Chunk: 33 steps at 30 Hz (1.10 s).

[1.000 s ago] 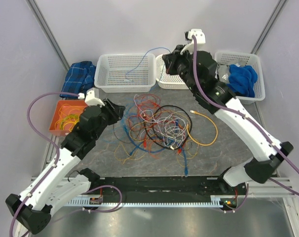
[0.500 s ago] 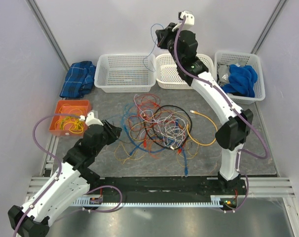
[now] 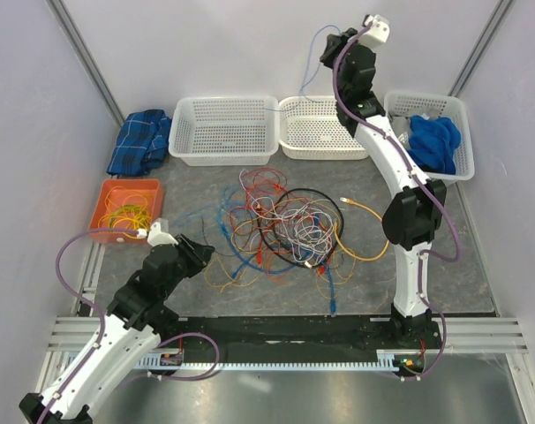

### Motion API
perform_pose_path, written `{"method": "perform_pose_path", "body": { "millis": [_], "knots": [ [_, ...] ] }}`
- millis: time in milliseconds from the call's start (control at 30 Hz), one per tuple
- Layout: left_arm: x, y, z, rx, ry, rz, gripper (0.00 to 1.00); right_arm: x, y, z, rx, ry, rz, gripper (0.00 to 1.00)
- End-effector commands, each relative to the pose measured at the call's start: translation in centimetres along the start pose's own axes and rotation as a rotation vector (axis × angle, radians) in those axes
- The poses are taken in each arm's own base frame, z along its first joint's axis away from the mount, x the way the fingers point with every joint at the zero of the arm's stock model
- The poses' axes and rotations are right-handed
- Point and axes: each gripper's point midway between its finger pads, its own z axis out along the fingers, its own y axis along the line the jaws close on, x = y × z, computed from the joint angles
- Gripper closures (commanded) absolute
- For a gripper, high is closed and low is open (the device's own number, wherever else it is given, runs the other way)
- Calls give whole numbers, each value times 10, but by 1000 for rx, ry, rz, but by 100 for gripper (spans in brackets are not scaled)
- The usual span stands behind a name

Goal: Untangle the cables

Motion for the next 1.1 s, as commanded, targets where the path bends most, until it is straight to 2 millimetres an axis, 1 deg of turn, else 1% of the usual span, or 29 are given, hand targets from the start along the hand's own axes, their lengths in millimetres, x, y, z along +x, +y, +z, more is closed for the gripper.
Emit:
{"method": "perform_pose_path", "body": {
  "millis": [0, 33, 100, 167, 233, 267, 300, 367, 400, 433, 467, 500, 533, 567, 600, 633, 667, 700, 733, 767, 800, 833, 867, 900, 933, 967, 1000, 1033, 1067],
  "knots": [
    [6, 5, 2, -14, 16, -34, 62, -20, -39, 14, 92, -98, 45, 100],
    [7, 6, 3, -19, 21, -36, 62, -14, -49, 18, 108, -91, 38, 100],
    [8, 6, 5, -27, 30, -36, 62, -3, -59, 21, 119, -69, 29, 100],
    [10, 4, 7, -20, 36, -45, 62, 16, -73, 24, 140, -38, 14, 100],
    [12, 2, 9, -13, 46, -43, 62, 39, -91, 23, 168, -2, 5, 100],
    [13, 4, 11, -20, 49, -41, 62, 47, -99, 23, 178, 9, 9, 100],
    [15, 7, 12, -32, 53, -41, 62, 62, -108, 20, 191, 31, 22, 100],
    [15, 7, 13, -37, 51, -43, 63, 81, -120, 22, 180, 80, 15, 59],
    [15, 7, 14, -36, 52, -43, 63, 87, -122, 22, 191, 117, -12, 40],
    [17, 7, 14, -33, 60, -45, 62, 100, -126, 21, 194, 157, -30, 15],
    [16, 4, 14, -21, 60, -48, 62, 103, -126, 20, 195, 177, -38, 8],
    [16, 2, 14, -15, 60, -50, 62, 113, -133, 14, 211, 205, -49, 2],
    [17, 0, 14, -8, 66, -53, 62, 99, -126, 9, 201, 185, -37, 2],
    [17, 0, 14, -4, 69, -55, 61, 96, -124, 4, 196, 179, -36, 2],
    [16, -3, 14, 4, 67, -59, 61, 102, -127, -4, 199, 185, -40, 2],
    [17, -4, 14, 8, 72, -64, 61, 85, -113, -10, 183, 164, -48, 2],
    [18, -5, 14, 13, 76, -69, 61, 82, -113, -16, 199, 166, -65, 2],
    [17, -7, 14, 20, 73, -72, 62, 72, -105, -26, 197, 161, -74, 2],
    [16, -9, 14, 23, 70, -75, 61, 74, -92, -34, 183, 174, -88, 2],
    [15, -9, 15, 22, 67, -79, 61, 78, -87, -43, 181, 203, -124, 2],
    [11, -13, 15, 30, 56, -83, 62, 74, -80, -56, 169, 221, -137, 2],
    [8, -14, 15, 28, 41, -82, 61, 85, -62, -69, 135, 255, -147, 2],
    [4, -16, 16, 29, 28, -83, 61, 91, -53, -80, 106, 287, -153, 2],
    [-2, -20, 16, 27, 17, -81, 61, 103, -47, -102, 74, 335, -155, 2],
    [-6, -21, 17, 19, -2, -72, 61, 119, -29, -122, 34, 372, -152, 2],
    [-11, -23, 17, 14, -14, -69, 61, 124, -18, -134, -2, 371, -137, 2],
    [-16, -27, 18, 10, -24, -62, 61, 144, -21, -160, -23, 425, -148, 3],
    [-20, -28, 19, -1, -35, -57, 61, 161, 0, -182, -92, 472, -144, 5],
    [-22, -31, 19, -1, -37, -52, 61, 173, 6, -196, -125, 505, -145, 6]
  ]
}}
